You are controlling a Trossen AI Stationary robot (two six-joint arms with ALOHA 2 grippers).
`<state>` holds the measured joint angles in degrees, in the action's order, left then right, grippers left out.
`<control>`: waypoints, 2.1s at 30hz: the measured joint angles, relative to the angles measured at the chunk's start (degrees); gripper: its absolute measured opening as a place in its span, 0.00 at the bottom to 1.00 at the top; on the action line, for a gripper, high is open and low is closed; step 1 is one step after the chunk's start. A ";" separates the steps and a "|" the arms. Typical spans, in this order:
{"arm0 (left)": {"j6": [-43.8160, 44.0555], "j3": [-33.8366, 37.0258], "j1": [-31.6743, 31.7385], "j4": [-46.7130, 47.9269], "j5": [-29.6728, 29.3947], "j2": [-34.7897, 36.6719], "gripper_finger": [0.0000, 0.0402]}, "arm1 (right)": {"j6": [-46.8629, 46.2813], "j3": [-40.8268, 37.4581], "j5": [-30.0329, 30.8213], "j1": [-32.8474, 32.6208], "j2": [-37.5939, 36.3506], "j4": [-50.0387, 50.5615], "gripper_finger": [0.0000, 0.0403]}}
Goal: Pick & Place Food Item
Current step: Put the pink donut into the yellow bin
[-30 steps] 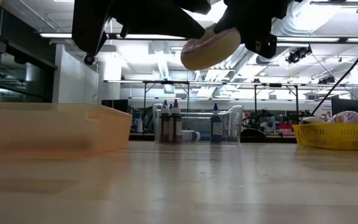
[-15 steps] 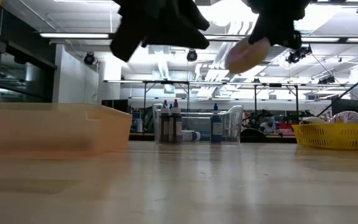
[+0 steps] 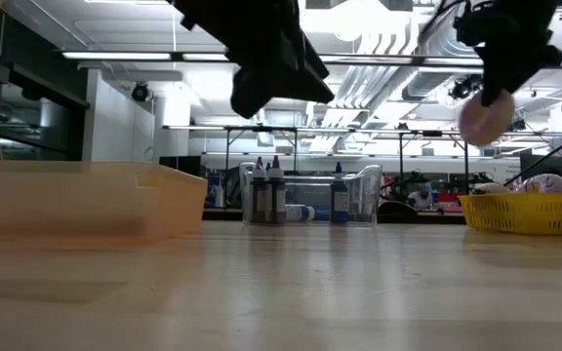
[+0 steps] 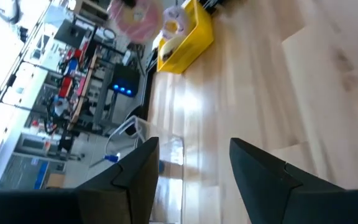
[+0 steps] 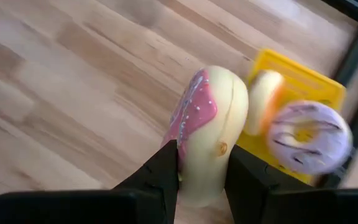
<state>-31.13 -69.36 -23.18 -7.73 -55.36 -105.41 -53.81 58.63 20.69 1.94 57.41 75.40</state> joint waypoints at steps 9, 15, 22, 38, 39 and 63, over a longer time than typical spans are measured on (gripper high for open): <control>1.26 0.00 2.94 0.01 0.09 0.00 0.47 | 10.27 -2.62 -0.05 5.45 0.11 6.79 0.25; 1.61 0.00 3.98 0.00 0.09 0.00 0.47 | 11.89 -3.41 0.49 11.22 0.11 7.05 0.25; 1.64 0.00 5.17 0.01 0.09 0.00 0.47 | 12.49 -3.41 0.81 19.88 0.11 5.76 0.25; 1.61 0.00 5.92 0.00 0.09 0.00 0.47 | 29.10 -3.39 -7.31 25.75 1.02 5.01 0.25; 1.61 0.00 5.92 0.01 0.09 0.00 0.47 | 30.81 -3.39 -7.31 25.75 1.27 5.66 0.25; 1.59 0.02 5.92 0.00 0.07 0.00 0.47 | 76.53 -3.37 -9.33 25.97 8.66 8.26 0.25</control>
<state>-29.54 -69.34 -17.26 -7.73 -55.29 -105.41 22.73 55.27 11.37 27.90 66.06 83.66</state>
